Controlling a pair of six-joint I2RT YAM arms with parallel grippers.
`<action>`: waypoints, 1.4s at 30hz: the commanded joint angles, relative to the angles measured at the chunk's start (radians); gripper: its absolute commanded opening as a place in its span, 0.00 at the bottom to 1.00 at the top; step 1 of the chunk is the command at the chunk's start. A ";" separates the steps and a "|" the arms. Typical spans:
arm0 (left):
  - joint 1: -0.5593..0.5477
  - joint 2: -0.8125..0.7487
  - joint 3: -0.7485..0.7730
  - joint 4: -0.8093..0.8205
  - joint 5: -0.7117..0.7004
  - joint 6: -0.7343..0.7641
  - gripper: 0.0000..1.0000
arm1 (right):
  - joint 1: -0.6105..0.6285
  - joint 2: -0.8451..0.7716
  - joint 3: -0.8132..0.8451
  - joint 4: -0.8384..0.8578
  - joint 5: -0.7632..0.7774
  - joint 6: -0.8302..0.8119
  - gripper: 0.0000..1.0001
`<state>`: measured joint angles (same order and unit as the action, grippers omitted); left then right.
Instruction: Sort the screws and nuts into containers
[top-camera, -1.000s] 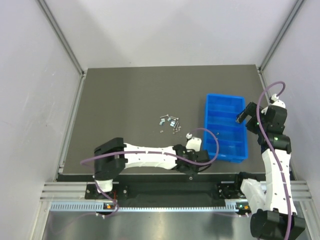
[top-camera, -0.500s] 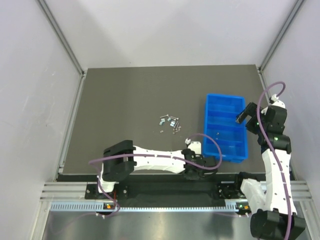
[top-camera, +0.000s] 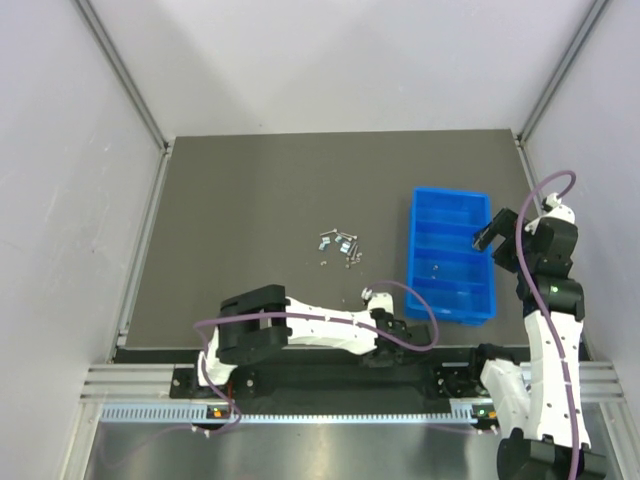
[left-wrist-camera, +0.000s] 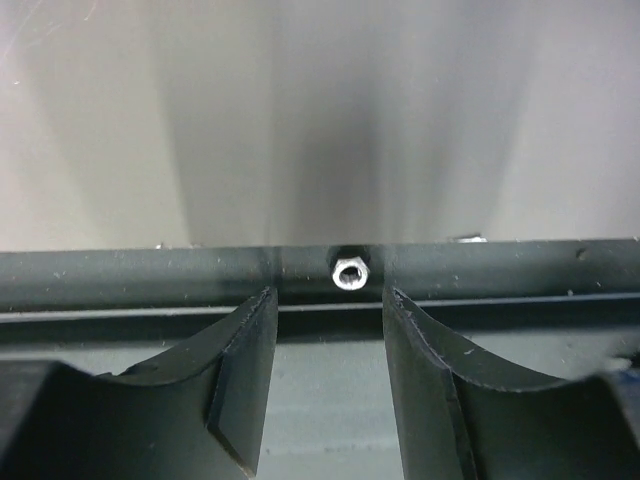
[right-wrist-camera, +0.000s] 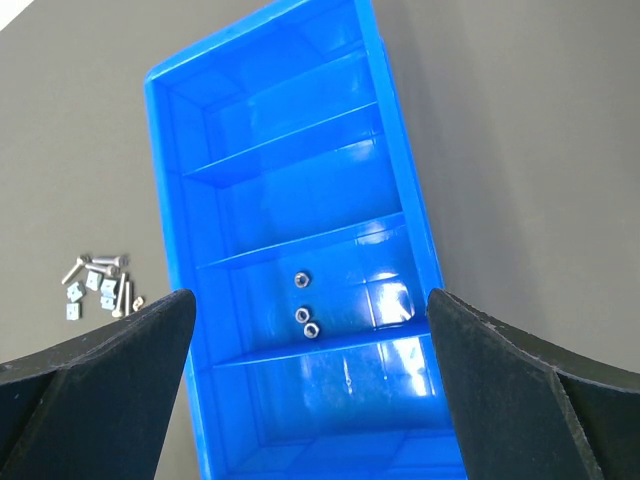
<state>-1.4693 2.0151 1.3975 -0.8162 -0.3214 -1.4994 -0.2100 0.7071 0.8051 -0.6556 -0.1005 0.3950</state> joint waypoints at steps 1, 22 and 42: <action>-0.006 0.022 0.009 -0.018 -0.031 -0.038 0.51 | 0.011 -0.008 -0.001 0.016 -0.002 0.005 1.00; 0.001 0.100 0.031 -0.011 -0.027 -0.012 0.27 | 0.011 -0.015 -0.003 0.011 -0.001 0.004 1.00; -0.037 -0.091 0.001 -0.046 -0.203 0.053 0.16 | 0.011 -0.015 -0.004 0.008 0.004 0.005 1.00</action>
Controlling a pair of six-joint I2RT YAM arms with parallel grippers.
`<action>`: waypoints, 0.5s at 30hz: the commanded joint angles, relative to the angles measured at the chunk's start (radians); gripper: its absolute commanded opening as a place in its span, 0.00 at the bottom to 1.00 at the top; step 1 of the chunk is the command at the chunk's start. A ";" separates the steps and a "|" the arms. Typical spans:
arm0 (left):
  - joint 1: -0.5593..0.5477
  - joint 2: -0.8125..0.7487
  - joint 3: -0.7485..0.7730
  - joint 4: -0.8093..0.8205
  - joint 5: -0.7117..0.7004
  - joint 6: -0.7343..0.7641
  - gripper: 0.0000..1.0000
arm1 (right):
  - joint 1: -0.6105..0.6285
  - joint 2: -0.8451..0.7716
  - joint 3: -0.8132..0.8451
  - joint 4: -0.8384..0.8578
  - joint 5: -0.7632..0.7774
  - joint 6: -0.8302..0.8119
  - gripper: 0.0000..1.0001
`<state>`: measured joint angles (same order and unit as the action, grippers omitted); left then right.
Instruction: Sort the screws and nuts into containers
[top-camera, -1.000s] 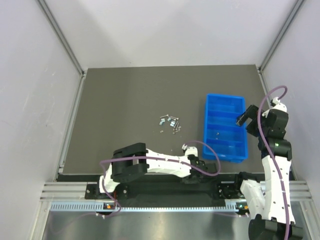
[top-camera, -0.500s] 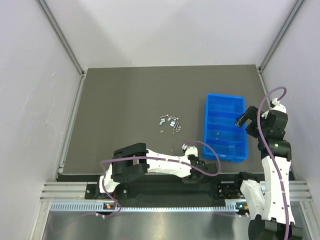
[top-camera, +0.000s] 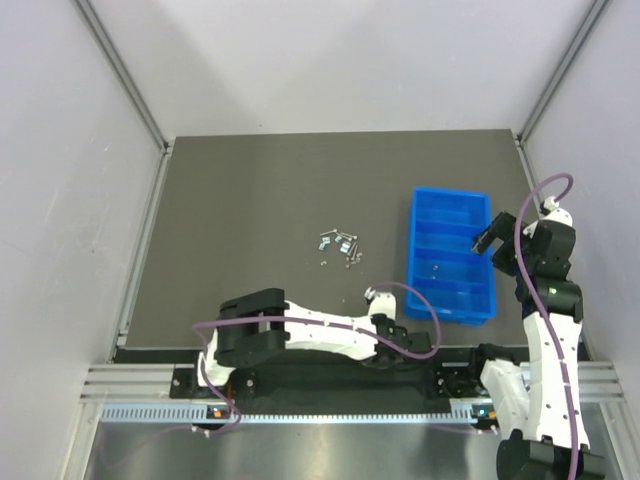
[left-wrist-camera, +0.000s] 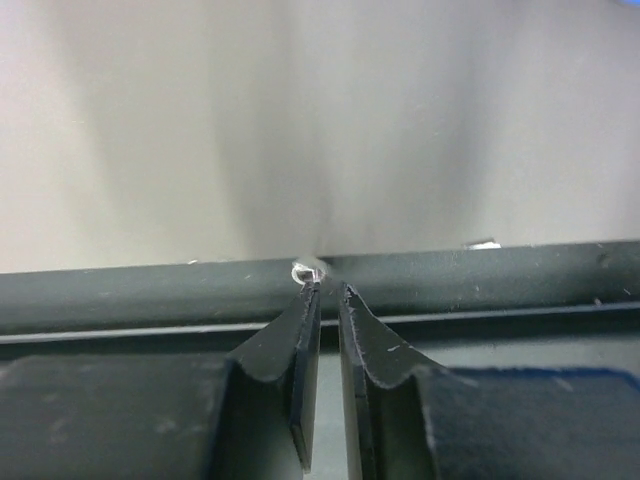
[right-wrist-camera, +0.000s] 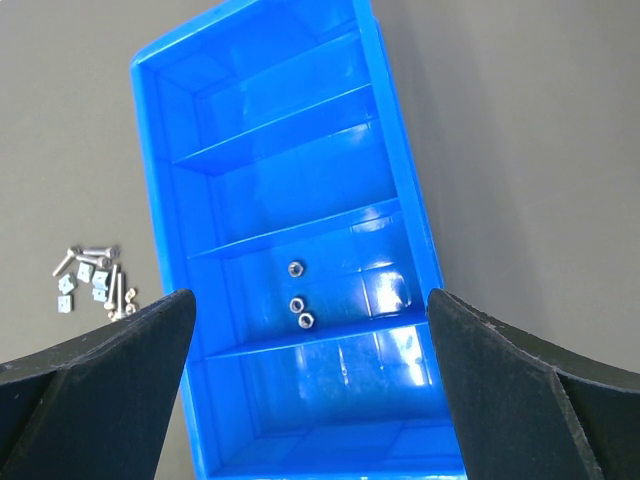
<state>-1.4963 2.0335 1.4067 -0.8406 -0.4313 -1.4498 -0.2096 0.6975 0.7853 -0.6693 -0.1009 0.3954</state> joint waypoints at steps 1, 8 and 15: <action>-0.010 -0.127 -0.008 -0.028 -0.106 0.003 0.16 | 0.010 -0.006 0.015 0.020 0.006 0.008 1.00; -0.008 -0.220 -0.012 -0.058 -0.158 0.042 0.20 | 0.010 0.008 0.032 0.014 0.013 0.008 1.00; -0.016 -0.173 -0.074 -0.063 -0.084 0.009 0.38 | 0.010 0.004 0.031 0.013 0.018 0.005 0.99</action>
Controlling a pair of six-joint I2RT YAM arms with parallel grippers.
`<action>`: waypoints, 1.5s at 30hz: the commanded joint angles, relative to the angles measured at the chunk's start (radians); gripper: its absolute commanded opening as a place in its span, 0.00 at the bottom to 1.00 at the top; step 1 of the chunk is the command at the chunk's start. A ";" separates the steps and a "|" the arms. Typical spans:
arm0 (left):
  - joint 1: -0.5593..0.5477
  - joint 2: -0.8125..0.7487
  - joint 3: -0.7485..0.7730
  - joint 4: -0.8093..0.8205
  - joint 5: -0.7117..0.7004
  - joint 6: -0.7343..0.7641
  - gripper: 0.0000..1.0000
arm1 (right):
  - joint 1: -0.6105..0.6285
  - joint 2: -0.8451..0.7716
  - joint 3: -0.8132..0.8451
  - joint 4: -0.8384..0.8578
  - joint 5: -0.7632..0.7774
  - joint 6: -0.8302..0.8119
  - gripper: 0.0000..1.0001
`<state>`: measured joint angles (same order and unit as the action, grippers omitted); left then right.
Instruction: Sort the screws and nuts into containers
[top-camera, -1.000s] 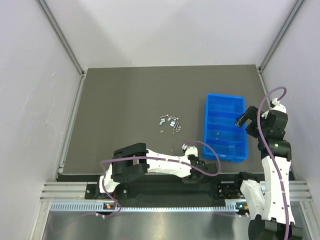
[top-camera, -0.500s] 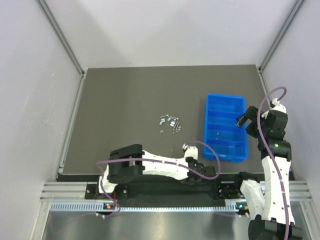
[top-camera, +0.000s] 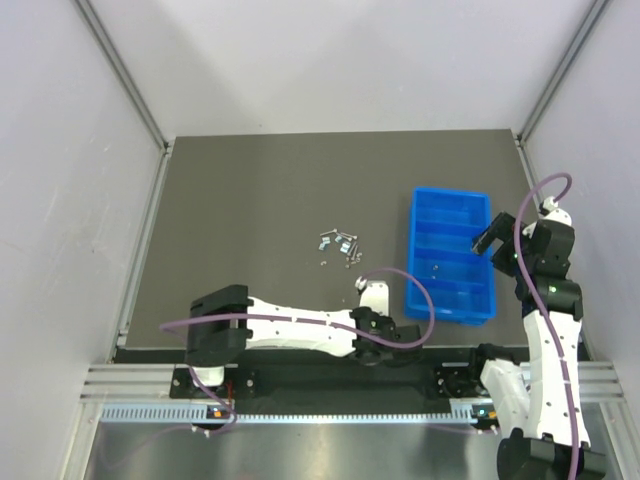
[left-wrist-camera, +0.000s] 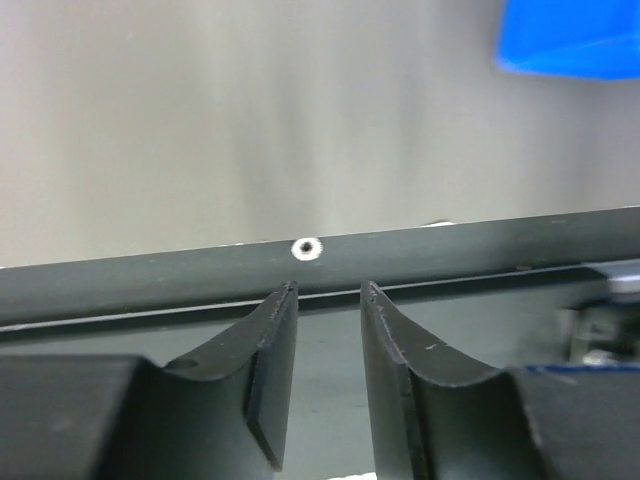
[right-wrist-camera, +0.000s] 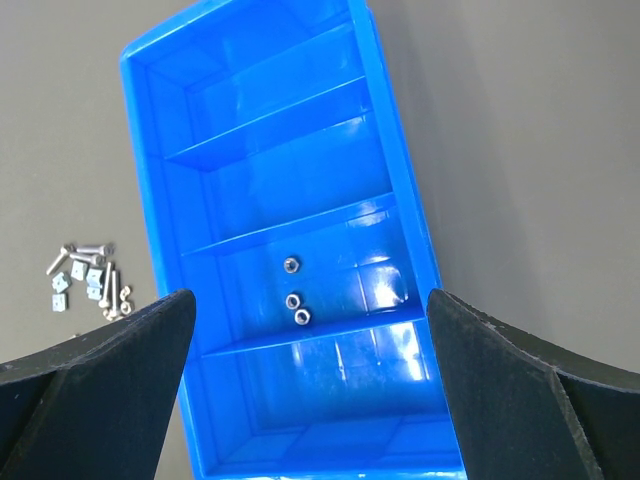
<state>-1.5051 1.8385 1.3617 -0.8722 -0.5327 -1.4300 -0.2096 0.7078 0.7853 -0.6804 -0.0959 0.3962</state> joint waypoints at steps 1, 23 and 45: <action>-0.007 0.040 -0.033 -0.024 0.023 -0.006 0.39 | 0.010 -0.007 0.028 0.024 0.015 0.003 1.00; -0.018 0.157 -0.070 0.102 0.023 -0.015 0.42 | 0.010 -0.025 0.032 0.007 0.013 -0.002 1.00; -0.032 0.120 -0.078 0.131 -0.055 -0.036 0.42 | 0.010 -0.037 0.017 0.001 0.001 -0.002 1.00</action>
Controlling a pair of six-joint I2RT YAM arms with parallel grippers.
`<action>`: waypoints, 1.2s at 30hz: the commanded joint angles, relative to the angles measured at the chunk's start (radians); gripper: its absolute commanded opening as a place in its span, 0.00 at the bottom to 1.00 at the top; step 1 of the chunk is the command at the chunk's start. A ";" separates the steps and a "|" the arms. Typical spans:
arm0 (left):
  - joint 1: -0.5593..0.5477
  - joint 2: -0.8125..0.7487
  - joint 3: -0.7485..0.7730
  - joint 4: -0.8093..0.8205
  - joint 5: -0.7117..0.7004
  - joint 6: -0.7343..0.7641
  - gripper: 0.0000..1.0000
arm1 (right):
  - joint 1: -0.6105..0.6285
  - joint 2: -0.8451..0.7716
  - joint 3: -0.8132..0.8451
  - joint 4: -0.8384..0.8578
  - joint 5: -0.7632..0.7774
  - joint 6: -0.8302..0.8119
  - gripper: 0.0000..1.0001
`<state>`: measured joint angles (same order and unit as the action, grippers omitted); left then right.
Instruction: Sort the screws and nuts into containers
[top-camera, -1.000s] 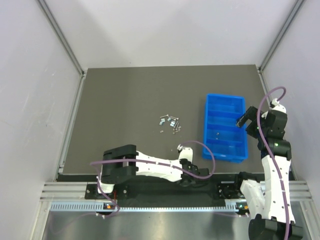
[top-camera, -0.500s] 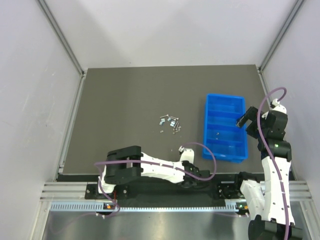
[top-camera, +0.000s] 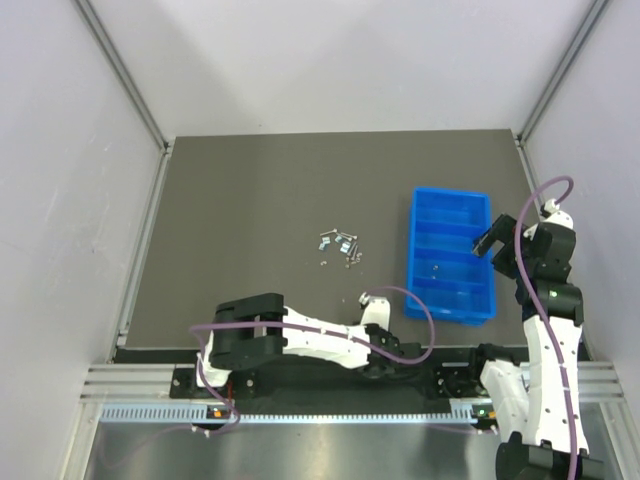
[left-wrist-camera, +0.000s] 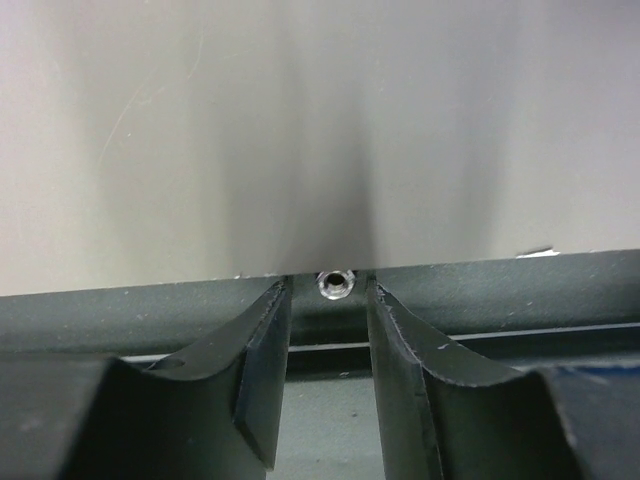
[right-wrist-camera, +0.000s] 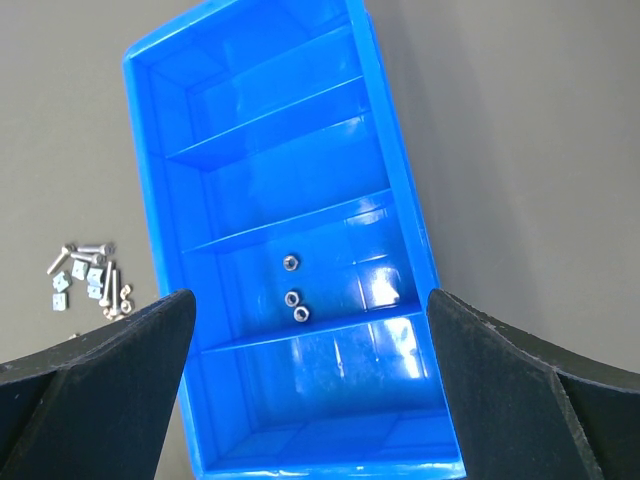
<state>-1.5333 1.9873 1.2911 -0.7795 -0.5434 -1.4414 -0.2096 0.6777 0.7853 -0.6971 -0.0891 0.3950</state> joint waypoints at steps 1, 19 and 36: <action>-0.004 -0.030 -0.007 0.040 -0.046 -0.030 0.42 | 0.010 -0.007 0.017 0.019 -0.005 -0.001 1.00; 0.021 0.001 -0.039 0.003 -0.040 -0.131 0.33 | 0.010 -0.013 0.002 0.022 -0.004 -0.002 1.00; 0.019 0.012 -0.039 0.003 -0.027 -0.100 0.16 | 0.010 -0.020 -0.001 0.021 0.000 -0.004 1.00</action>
<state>-1.5238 1.9938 1.2884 -0.7876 -0.5739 -1.5421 -0.2096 0.6743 0.7849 -0.6971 -0.0898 0.3939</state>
